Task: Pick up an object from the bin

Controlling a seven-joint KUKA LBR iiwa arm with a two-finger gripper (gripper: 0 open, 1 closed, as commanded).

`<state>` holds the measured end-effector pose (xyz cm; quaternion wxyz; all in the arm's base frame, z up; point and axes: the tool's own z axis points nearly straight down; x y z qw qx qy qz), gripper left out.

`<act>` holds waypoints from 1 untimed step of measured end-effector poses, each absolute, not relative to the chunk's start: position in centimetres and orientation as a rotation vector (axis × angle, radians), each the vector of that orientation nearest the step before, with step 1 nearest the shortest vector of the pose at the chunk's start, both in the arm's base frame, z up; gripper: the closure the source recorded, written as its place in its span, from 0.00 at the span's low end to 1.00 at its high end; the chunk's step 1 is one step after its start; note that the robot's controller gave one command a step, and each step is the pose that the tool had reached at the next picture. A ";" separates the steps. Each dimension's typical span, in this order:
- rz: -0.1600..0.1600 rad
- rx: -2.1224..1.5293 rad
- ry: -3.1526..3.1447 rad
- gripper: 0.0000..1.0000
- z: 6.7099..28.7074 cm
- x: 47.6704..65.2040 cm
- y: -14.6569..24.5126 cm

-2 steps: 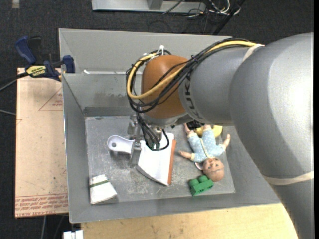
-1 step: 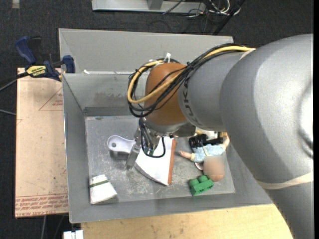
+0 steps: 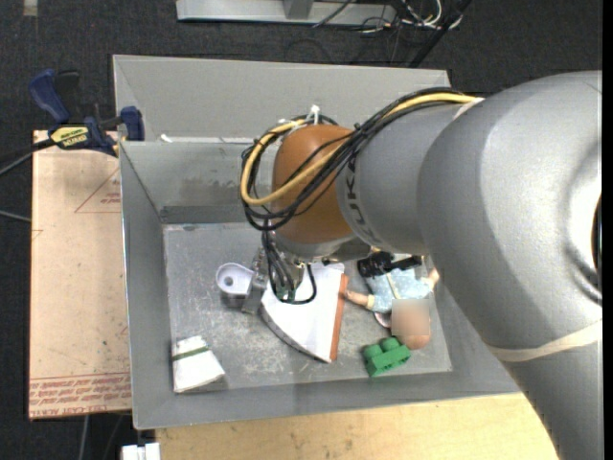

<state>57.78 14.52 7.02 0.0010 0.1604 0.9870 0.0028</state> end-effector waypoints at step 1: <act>0.009 0.504 3.099 1.00 7.0 57.8 14.5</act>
Offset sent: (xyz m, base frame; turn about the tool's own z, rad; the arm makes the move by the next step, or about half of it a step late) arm 0.0002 0.0000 0.0052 0.0000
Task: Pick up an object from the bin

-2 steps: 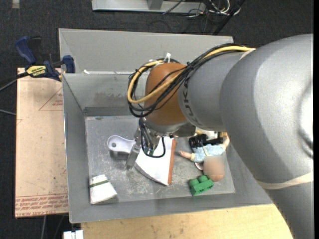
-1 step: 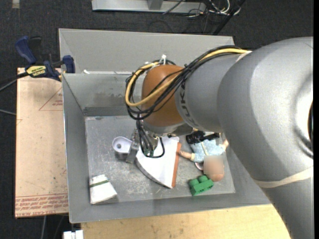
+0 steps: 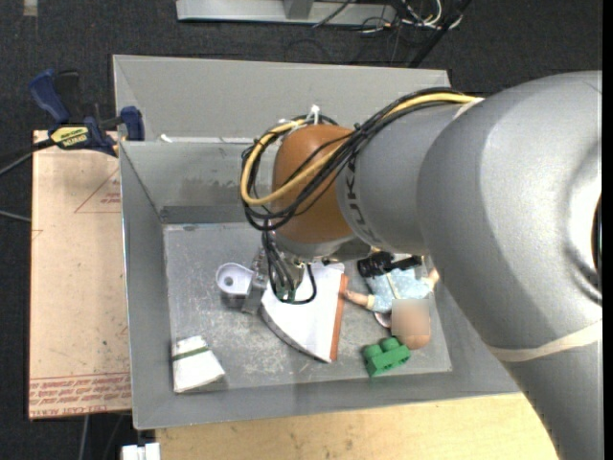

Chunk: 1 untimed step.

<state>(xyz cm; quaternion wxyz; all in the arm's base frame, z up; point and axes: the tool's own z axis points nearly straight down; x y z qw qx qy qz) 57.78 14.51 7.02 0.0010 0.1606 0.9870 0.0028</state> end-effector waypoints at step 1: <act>0.009 0.505 3.099 1.00 7.1 57.8 14.5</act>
Offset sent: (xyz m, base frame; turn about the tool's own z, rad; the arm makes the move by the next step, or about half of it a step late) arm -0.0001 0.0001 0.0238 0.0000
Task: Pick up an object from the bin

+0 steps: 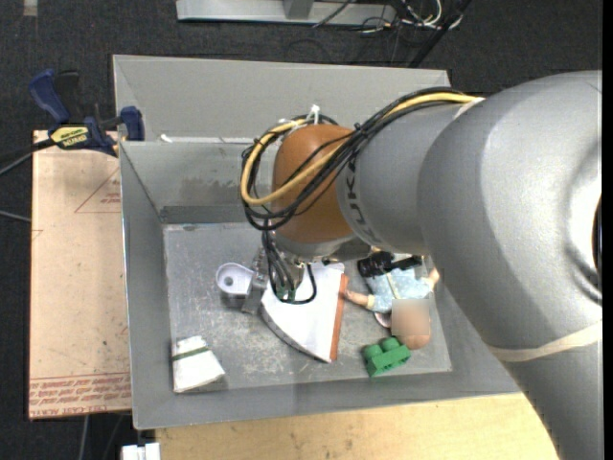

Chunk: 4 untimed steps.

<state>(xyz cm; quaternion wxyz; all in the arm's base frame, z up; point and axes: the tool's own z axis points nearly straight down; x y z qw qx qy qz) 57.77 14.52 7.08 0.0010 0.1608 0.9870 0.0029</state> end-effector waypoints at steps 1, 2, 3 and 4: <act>0.007 0.505 3.101 1.00 7.5 57.7 14.5; 0.006 0.506 3.103 1.00 8.5 57.6 14.5; 0.004 0.507 3.106 1.00 10.2 57.5 14.4; 0.005 0.506 3.105 1.00 12.5 57.6 14.4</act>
Offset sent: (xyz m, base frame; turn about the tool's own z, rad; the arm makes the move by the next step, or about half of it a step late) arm -0.0001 0.0000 0.0566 0.0000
